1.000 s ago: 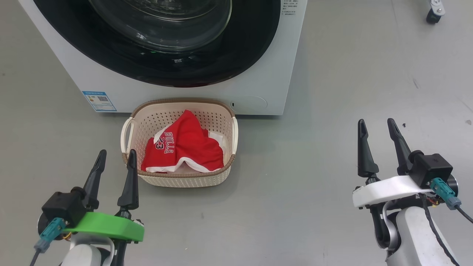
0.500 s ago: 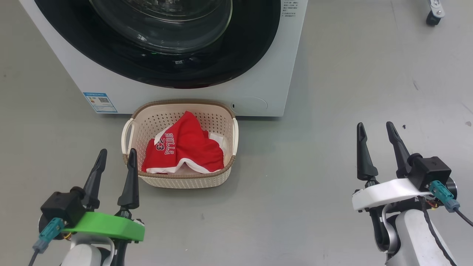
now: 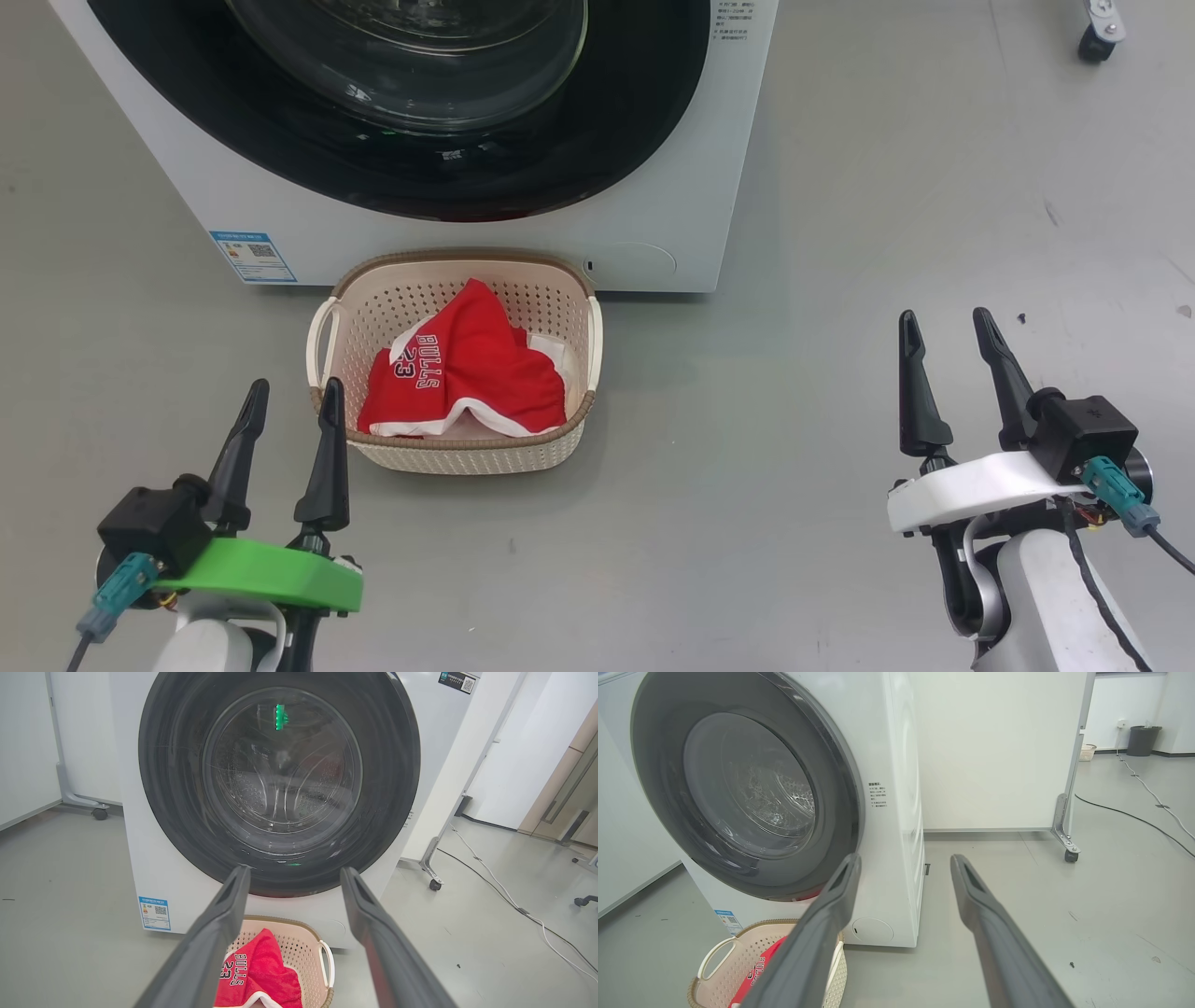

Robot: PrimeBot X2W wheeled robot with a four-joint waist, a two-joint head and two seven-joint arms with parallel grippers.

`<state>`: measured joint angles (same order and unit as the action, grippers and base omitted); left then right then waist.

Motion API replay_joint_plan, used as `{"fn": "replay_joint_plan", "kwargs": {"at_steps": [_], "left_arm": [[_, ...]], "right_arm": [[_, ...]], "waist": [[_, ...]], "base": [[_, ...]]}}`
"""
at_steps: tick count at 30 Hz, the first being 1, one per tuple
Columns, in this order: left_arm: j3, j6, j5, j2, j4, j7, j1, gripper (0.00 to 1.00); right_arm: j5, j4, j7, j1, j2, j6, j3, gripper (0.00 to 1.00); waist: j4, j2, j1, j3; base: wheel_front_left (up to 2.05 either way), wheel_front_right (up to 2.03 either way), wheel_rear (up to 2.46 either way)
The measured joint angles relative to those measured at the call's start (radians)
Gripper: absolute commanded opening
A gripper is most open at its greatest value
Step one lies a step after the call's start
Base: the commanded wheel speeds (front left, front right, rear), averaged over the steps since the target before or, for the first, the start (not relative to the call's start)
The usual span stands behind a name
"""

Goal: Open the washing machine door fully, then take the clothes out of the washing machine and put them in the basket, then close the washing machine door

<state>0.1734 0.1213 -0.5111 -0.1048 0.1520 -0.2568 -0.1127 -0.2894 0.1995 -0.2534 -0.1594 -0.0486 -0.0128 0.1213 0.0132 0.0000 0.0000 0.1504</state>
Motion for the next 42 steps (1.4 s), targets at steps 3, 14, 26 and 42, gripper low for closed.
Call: {"fn": "replay_joint_plan", "kwargs": {"at_steps": [3,14,26,42], "left_arm": [[0.002,0.0,-0.009,-0.001,0.0,0.0,0.0,1.0],[0.002,0.0,-0.016,-0.004,0.0,0.0,0.0,1.0],[0.004,0.0,-0.026,-0.005,0.002,0.0,0.001,1.0],[-0.003,-0.001,-0.026,0.007,0.037,0.001,0.007,0.0]], "right_arm": [[0.0,0.0,0.0,0.0,0.0,0.0,0.0,1.0],[-0.001,-0.001,0.0,0.0,0.0,0.0,0.002,1.0],[-0.001,-0.001,0.0,0.0,0.0,0.0,0.003,1.0],[-0.002,0.032,0.001,0.019,0.008,0.001,0.006,0.0]], "waist": [[0.0,0.0,0.0,0.001],[0.0,0.0,0.0,-0.001],[0.0,0.0,0.0,-0.002],[0.0,0.0,0.0,-0.002]], "base": [[0.0,0.0,0.0],[0.0,0.0,0.0],[0.0,0.0,0.0],[0.0,0.0,0.0]]}}
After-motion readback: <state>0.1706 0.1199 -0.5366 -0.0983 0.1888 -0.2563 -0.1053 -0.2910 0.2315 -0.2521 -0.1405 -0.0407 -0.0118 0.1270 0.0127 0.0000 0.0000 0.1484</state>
